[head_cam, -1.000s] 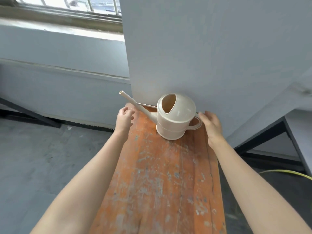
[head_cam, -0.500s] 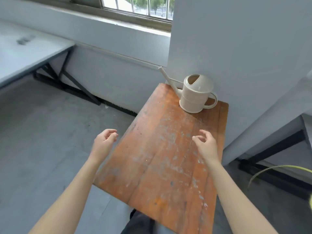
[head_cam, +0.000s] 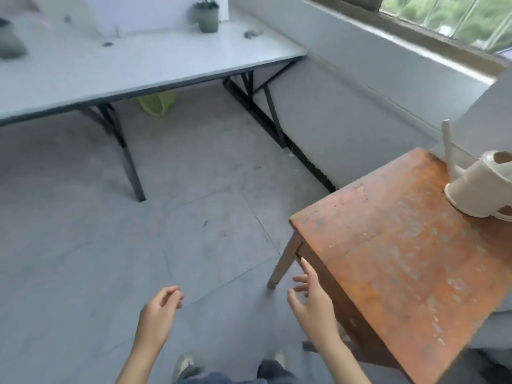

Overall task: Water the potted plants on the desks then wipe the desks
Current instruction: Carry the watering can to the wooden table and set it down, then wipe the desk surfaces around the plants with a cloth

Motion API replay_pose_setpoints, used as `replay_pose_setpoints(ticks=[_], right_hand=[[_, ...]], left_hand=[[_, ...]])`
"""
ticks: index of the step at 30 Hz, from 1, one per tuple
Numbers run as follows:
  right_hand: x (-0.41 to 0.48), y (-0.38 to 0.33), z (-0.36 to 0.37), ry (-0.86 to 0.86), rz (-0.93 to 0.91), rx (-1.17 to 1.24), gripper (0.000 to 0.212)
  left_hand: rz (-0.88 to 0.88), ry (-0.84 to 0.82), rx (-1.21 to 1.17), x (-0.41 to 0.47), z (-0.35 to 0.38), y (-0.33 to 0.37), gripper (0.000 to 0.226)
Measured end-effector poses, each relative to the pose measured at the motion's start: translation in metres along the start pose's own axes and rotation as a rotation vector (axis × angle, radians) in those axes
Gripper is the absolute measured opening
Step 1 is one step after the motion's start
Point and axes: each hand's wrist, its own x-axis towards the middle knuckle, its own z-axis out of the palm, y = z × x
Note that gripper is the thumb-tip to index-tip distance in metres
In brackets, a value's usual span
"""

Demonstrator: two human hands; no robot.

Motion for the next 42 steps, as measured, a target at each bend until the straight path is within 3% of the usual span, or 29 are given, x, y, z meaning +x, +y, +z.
replay_pose_setpoints(ticks=[2, 6, 8, 11, 14, 24, 34, 39, 42], right_hand=[[0.001, -0.024, 0.037, -0.076, -0.015, -0.033, 0.066], [0.003, -0.087, 0.129, -0.168, -0.024, 0.013, 0.051], [-0.003, -0.116, 0.17, -0.289, -0.076, -0.019, 0.044], [-0.011, -0.143, 0.206, -0.416, -0.174, -0.122, 0.038], [-0.006, -0.155, 0.222, -0.424, -0.167, -0.177, 0.036], [0.103, -0.179, 0.25, -0.338, -0.076, -0.162, 0.04], [0.319, -0.228, 0.204, -0.083, -0.096, -0.084, 0.039], [0.375, -0.22, 0.21, -0.103, 0.022, -0.089, 0.037], [0.416, -0.219, 0.218, -0.154, 0.086, -0.113, 0.038]], left_hand=[[-0.036, 0.047, 0.004, 0.004, -0.035, -0.018, 0.007], [-0.021, 0.066, 0.077, 0.02, -0.114, -0.048, 0.012], [-0.033, 0.15, 0.038, 0.028, -0.158, -0.056, 0.012], [-0.108, 0.297, -0.096, 0.039, -0.214, -0.066, 0.017], [-0.145, 0.332, -0.128, 0.056, -0.241, -0.073, 0.02], [-0.138, 0.084, -0.011, 0.161, -0.201, -0.034, 0.025], [0.048, 0.073, 0.001, 0.35, -0.153, 0.126, 0.024], [0.111, -0.112, 0.17, 0.408, -0.111, 0.169, 0.018], [0.078, -0.073, 0.197, 0.462, -0.109, 0.185, 0.013]])
